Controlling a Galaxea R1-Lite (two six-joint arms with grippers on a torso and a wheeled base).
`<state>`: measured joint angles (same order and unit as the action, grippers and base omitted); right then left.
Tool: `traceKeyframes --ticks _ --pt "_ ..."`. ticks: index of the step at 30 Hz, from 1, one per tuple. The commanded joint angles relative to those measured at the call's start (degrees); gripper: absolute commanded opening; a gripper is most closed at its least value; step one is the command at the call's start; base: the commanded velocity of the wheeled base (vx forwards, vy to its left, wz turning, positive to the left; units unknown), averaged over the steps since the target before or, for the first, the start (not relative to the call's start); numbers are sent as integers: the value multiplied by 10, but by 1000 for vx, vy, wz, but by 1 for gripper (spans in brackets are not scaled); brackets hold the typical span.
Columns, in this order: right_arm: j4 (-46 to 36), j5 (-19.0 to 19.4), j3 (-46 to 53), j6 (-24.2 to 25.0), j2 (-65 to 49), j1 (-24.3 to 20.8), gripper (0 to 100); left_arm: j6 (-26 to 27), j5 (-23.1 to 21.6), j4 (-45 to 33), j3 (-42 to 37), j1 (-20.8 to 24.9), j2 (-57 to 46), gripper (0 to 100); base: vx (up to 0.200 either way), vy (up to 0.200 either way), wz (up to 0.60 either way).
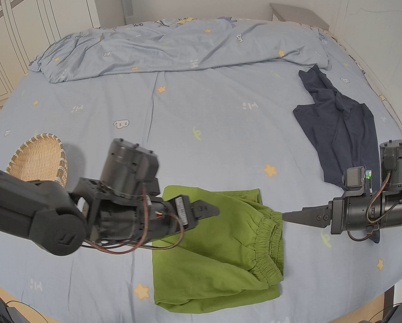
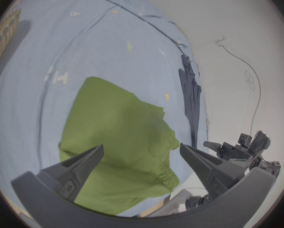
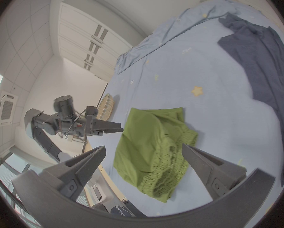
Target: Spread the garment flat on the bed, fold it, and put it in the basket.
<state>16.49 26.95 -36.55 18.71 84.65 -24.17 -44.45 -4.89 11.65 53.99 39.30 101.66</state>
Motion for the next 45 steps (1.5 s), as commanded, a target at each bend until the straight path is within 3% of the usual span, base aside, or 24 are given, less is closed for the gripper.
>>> traceKeyframes --ticks 1,6,13,26,31,36,45 --pt "1 3 -53 1 89 -94 100 65 -108 65 -130 -124 -74 100 0 0 0" --pt "2 0 -70 3 161 -147 100 83 -111 173 -159 -143 -15 100 0 0 0" --pt "1 -3 -61 1 206 -171 100 85 -112 212 -171 -149 24 100 0 0 0" --pt "0 16 -1 0 219 -150 100 86 -119 225 -170 -147 48 100 0 0 0" --pt "2 20 23 -3 226 -136 100 86 -148 272 -184 -143 80 100 0 0 0" --pt "11 50 26 -4 228 -115 100 85 -189 337 -216 -143 96 100 0 0 0" --pt "56 86 40 -5 247 -87 100 85 -198 381 -235 -128 115 100 0 0 0"
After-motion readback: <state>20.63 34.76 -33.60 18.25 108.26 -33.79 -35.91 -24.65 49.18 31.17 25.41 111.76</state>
